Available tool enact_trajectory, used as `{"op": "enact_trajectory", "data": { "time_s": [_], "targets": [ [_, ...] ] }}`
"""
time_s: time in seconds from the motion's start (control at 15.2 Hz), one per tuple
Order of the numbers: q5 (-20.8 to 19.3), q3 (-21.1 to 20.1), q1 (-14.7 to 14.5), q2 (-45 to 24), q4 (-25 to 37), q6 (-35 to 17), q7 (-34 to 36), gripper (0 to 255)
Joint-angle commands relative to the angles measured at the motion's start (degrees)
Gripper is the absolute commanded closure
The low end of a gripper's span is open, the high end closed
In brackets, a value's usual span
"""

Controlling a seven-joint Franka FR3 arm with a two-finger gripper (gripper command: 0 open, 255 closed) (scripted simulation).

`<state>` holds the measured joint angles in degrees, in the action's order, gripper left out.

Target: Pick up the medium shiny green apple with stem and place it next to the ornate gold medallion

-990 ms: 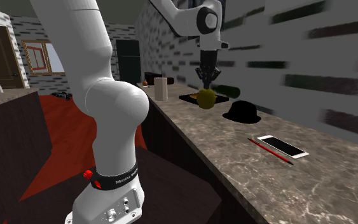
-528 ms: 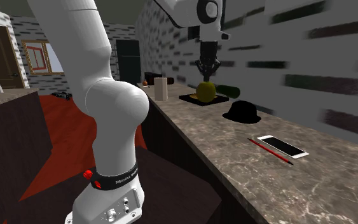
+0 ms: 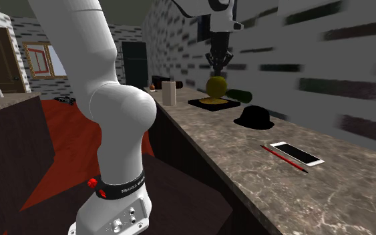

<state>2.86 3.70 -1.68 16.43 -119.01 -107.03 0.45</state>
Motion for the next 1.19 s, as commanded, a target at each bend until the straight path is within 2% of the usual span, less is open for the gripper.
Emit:
{"op": "enact_trajectory", "data": {
  "time_s": [0.0,0.59,1.12],
  "targets": [
    [0.0,0.1,0.0,0.2,1.3,1.6,0.0,255],
    [0.5,-5.4,-3.7,-10.7,13.4,2.2,9.0,255],
    [-1.3,-9.5,-7.8,-24.5,30.2,4.9,17.5,255]
  ]
}}
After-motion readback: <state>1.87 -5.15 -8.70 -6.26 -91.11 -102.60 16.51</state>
